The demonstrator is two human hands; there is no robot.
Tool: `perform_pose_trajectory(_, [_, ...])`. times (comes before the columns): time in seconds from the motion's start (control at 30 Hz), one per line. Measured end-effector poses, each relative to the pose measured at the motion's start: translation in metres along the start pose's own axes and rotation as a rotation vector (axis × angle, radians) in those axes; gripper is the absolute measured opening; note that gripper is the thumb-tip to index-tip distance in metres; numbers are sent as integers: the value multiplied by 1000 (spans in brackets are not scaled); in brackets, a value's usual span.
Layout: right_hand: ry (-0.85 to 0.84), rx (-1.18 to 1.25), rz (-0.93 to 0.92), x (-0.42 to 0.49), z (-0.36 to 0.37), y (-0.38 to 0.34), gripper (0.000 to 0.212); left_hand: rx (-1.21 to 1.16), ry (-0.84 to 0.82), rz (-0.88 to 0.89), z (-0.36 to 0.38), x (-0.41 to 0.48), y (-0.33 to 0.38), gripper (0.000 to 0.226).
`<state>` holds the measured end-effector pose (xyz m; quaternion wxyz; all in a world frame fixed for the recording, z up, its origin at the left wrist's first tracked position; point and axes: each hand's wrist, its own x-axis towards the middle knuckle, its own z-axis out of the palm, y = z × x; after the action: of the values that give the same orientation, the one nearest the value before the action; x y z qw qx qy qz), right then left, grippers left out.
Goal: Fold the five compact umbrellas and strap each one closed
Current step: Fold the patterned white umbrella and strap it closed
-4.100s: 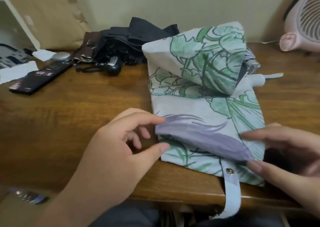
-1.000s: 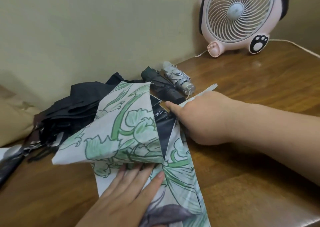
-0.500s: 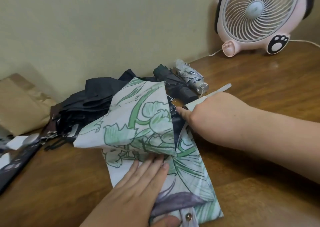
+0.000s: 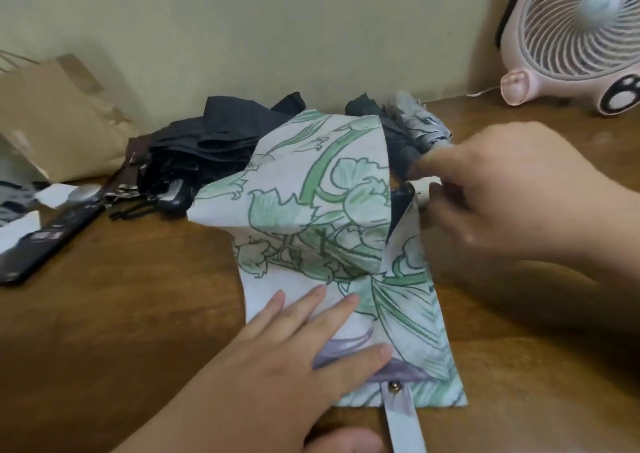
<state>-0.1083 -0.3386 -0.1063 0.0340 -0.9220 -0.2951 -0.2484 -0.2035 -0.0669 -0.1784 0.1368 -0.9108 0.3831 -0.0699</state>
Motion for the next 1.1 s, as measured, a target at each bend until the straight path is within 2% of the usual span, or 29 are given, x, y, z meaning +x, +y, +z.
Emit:
perform_pose_trajectory(0.07, [44,375,-139,-6,-5,-1,21,-38,-65,8,-4,3,3,59])
perform_pose_trajectory(0.13, [-78,771,-250,-8,-6,-9,14,-76,-98,-6,-9,7,5,58])
perform_pose_trajectory(0.2, [-316,1121,-264,-12,-2,-18,8,-82,-122,-1,-8,8,6,58])
perform_pose_trajectory(0.23, [-476,1265,-227,-13,0,-20,11,-77,-73,15,-6,7,9,59])
perform_pose_trajectory(0.27, [-635,1329,-185,-13,4,-22,15,-65,-65,19,-5,6,10,60])
perform_pose_trajectory(0.33, [-810,1292,-105,-12,17,-24,14,-59,-79,16,-5,5,10,59])
perform_pose_trajectory(0.4, [-839,1280,28,-8,26,-25,6,-51,-37,34,-3,0,7,59])
perform_pose_trajectory(0.43, [-838,1286,106,-5,29,-25,9,-104,19,40,-2,-4,5,57])
perform_pose_trajectory(0.5, [-838,1297,218,-1,31,-24,11,-377,241,-19,-4,-20,2,46])
perform_pose_trajectory(0.53, [-836,1302,257,-2,30,-24,17,-488,368,-116,-8,-26,1,35])
perform_pose_trajectory(0.6, [-796,1308,292,-3,27,-28,31,-549,585,-359,-20,-35,-6,11])
perform_pose_trajectory(0.63, [-756,1307,301,-4,25,-31,37,-568,692,-512,-23,-38,-12,7])
perform_pose_trajectory(0.7, [-690,1321,337,-5,24,-34,47,-704,835,-786,-30,-35,-29,24])
perform_pose_trajectory(0.77, [-681,1339,364,-5,25,-34,54,-810,829,-886,-37,-28,-48,54])
perform_pose_trajectory(0.83, [-715,1361,367,-4,24,-33,53,-875,766,-877,-46,-19,-61,65])
perform_pose_trajectory(1.0, [-751,1384,313,-2,20,-23,42,-853,721,-731,-51,-2,-65,28])
perform_pose_trajectory(1.1, [-773,1440,276,-3,16,-18,57,-822,694,-618,-43,-8,-60,21])
